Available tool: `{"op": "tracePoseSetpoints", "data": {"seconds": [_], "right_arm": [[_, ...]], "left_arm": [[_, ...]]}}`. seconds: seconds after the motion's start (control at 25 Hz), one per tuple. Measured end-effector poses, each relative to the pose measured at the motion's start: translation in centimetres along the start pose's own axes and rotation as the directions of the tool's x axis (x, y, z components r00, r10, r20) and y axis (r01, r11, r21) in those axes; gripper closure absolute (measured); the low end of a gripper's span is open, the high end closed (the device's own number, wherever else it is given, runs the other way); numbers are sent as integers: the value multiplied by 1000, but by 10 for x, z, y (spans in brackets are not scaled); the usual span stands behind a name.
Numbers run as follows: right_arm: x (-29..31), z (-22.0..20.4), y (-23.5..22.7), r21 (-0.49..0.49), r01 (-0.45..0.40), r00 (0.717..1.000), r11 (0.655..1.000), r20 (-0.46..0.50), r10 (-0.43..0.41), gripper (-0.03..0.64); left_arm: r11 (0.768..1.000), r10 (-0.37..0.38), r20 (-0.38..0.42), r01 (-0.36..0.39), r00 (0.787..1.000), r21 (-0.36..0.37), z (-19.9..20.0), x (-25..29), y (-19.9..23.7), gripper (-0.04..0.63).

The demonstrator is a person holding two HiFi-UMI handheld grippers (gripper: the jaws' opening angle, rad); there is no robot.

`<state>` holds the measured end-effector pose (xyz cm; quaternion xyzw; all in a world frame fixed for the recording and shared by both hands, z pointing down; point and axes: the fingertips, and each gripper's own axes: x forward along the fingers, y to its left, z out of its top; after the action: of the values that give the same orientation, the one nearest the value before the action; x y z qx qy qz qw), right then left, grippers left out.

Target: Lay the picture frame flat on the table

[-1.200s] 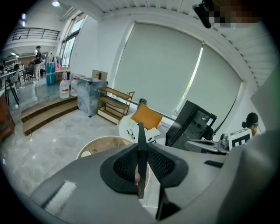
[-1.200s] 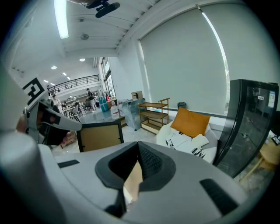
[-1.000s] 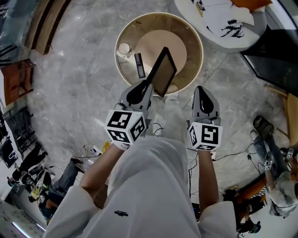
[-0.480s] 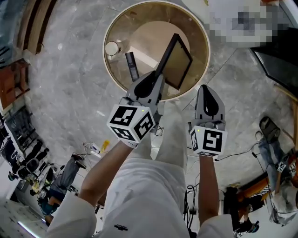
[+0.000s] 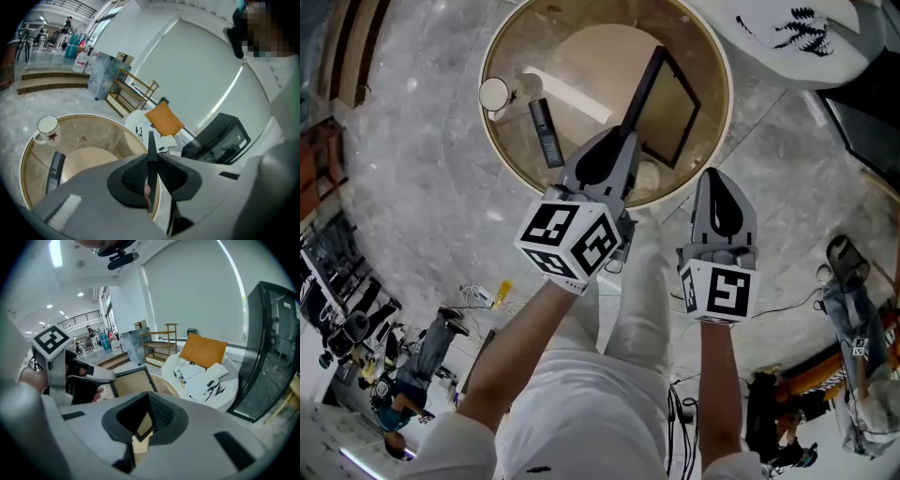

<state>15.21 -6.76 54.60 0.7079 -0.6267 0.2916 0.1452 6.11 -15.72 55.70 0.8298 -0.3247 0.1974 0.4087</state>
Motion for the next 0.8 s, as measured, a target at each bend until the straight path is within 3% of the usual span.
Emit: {"op": "tracePoseSetpoints", "data": {"seconds": [0.48,0.8], "right_arm": [[25,-37,-1,17,0,1000,1000,-13,1,612],[21,-51,-3,37,24,999,999,-27,-23,612]], "left_arm": [[997,-32,28,34,999,-64,-27,39,16,532],[999,-38,28,38,999,-23,-31,45,15,531]]}}
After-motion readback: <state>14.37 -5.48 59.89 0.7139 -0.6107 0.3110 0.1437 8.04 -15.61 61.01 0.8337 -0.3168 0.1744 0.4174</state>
